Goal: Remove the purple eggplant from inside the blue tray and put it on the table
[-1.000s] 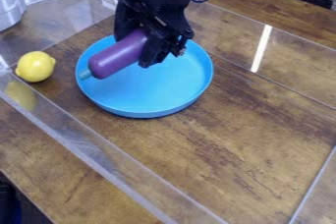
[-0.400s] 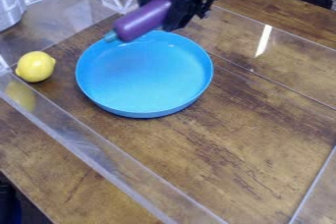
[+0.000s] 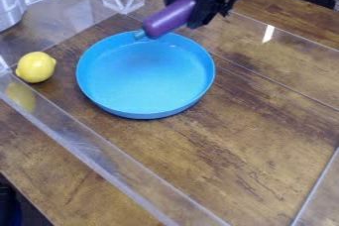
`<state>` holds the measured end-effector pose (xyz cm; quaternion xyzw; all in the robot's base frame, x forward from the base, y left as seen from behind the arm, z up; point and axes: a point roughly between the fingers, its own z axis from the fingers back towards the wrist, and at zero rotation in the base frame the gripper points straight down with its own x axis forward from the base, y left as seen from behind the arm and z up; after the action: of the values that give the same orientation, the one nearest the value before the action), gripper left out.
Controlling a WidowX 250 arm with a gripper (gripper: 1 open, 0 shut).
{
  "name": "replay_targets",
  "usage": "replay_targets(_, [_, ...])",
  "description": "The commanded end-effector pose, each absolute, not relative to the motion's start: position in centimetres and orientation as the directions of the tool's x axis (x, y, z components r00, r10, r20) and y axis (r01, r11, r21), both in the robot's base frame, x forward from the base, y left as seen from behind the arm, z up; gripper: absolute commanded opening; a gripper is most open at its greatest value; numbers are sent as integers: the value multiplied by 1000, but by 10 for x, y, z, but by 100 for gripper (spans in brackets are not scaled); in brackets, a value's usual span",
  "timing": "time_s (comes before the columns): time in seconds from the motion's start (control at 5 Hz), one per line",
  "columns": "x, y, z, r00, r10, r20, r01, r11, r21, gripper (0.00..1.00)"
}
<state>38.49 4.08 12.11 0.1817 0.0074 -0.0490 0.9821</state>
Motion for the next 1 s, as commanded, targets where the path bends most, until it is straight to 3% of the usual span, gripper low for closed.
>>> replay_targets(0.0, [403, 26, 146, 989, -138, 60, 108, 926, 361, 0])
replay_targets(0.4, [430, 10, 138, 983, -165, 86, 125, 927, 354, 0])
replay_targets(0.8, [438, 33, 143, 991, -81, 106, 38, 933, 359, 0])
